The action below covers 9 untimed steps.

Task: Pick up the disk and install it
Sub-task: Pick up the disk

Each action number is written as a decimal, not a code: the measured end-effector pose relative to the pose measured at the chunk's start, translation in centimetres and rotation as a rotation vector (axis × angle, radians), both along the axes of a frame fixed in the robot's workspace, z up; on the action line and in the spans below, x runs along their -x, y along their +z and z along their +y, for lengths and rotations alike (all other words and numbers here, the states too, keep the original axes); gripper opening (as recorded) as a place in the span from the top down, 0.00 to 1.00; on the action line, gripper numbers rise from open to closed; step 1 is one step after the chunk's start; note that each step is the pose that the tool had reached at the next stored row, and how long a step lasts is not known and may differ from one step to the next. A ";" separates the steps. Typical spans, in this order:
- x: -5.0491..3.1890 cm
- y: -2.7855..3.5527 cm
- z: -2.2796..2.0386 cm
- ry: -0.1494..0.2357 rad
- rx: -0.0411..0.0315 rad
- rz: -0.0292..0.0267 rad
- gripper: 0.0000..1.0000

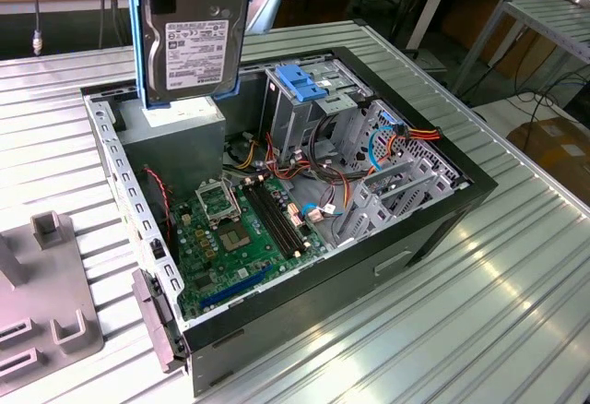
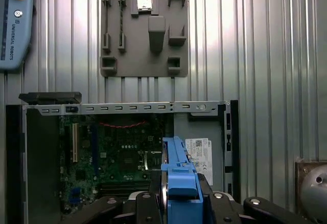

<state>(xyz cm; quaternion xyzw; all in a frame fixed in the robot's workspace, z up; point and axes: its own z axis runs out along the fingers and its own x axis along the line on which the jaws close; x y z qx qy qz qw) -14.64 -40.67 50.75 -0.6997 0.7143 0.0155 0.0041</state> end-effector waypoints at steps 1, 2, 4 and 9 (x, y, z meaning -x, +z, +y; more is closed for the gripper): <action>-0.26 0.00 -0.01 0.000 -0.0001 0.0000 0.63; -0.68 0.00 -0.03 0.000 0.0000 0.0000 0.63; -1.19 0.00 -0.05 0.000 0.0000 0.0000 0.63; -2.50 0.00 -0.10 0.000 0.0000 0.0000 0.63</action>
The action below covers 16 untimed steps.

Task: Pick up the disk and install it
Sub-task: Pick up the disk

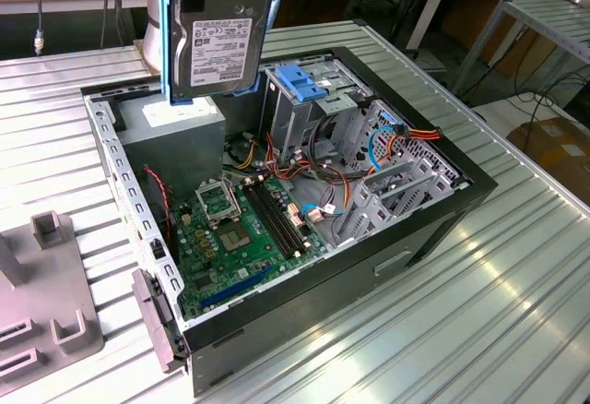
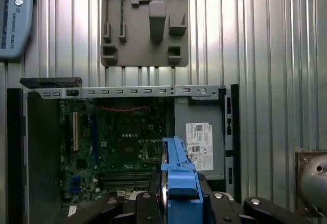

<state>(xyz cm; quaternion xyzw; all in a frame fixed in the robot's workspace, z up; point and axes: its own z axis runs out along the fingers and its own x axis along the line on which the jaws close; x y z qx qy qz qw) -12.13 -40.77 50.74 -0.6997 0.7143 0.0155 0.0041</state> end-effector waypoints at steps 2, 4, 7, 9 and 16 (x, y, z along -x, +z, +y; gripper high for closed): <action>-0.49 0.00 -0.02 0.000 0.0001 0.0000 0.63; -1.07 0.00 -0.05 0.000 0.0000 0.0000 0.63; -2.01 0.00 -0.16 0.000 0.0000 0.0000 0.63; -2.45 0.00 -0.26 0.000 -0.0001 0.0000 0.63; -2.69 -0.01 -0.36 0.000 0.0001 0.0000 0.63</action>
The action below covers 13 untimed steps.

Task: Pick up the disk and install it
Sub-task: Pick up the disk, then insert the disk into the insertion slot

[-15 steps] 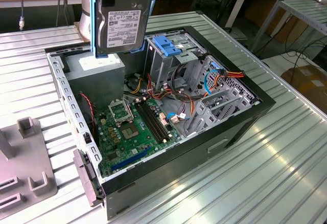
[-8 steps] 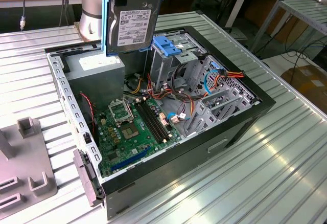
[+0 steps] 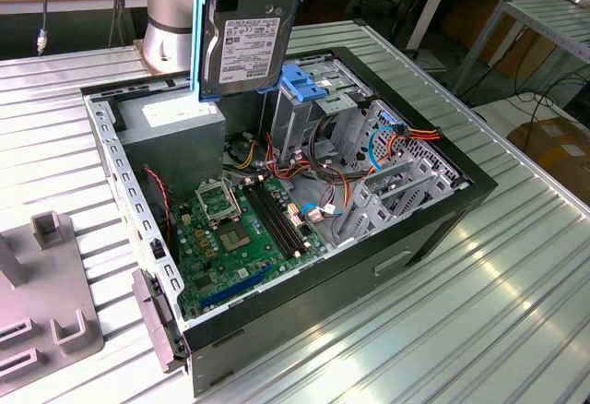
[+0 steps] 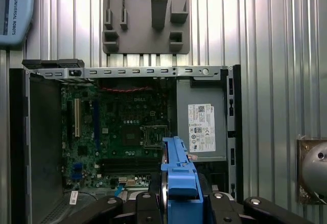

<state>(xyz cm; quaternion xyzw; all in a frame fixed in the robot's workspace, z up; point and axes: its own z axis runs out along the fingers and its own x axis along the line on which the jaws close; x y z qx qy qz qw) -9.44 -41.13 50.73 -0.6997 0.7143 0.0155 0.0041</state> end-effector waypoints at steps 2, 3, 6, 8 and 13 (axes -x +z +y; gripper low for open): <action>-0.01 0.00 0.00 0.000 0.0000 0.0000 0.63; -0.02 -0.04 -0.01 0.000 0.0000 -0.0090 0.63; -0.01 -0.16 -0.03 0.000 0.0004 -0.0465 0.63; -0.01 -0.16 -0.03 0.000 0.0008 -0.0499 0.63; -0.01 -0.16 -0.03 0.000 0.0010 -0.0516 0.63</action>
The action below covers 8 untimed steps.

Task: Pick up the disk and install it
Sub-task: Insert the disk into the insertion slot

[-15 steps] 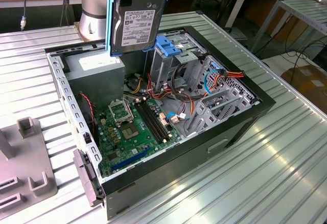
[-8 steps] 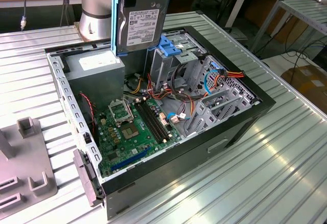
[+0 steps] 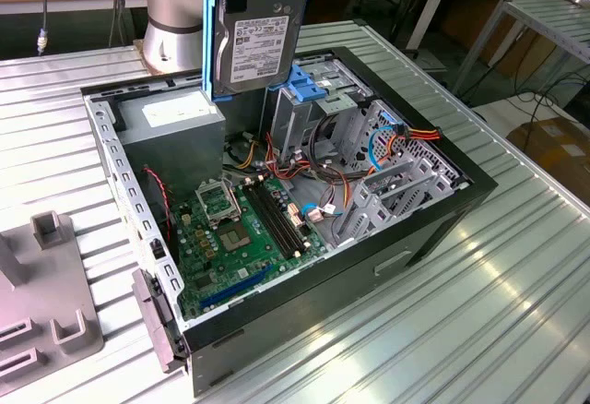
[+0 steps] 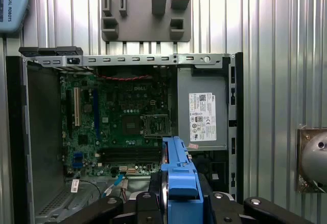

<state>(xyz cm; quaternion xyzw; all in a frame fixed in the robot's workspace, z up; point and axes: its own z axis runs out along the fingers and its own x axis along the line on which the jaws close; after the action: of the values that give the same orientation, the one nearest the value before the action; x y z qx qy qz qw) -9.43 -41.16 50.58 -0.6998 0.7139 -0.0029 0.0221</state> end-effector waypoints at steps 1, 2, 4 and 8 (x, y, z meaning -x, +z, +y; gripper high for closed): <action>0.00 0.00 0.00 0.000 0.0001 -0.0003 0.63; 0.00 0.00 0.00 0.000 0.0003 -0.0024 0.63; 0.00 0.00 0.00 0.000 0.0005 -0.0041 0.63; 0.01 0.00 -0.18 0.000 0.0005 -0.0041 0.63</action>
<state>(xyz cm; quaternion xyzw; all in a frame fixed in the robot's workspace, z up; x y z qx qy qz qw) -9.44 -41.34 50.58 -0.6998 0.7139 -0.0045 0.0235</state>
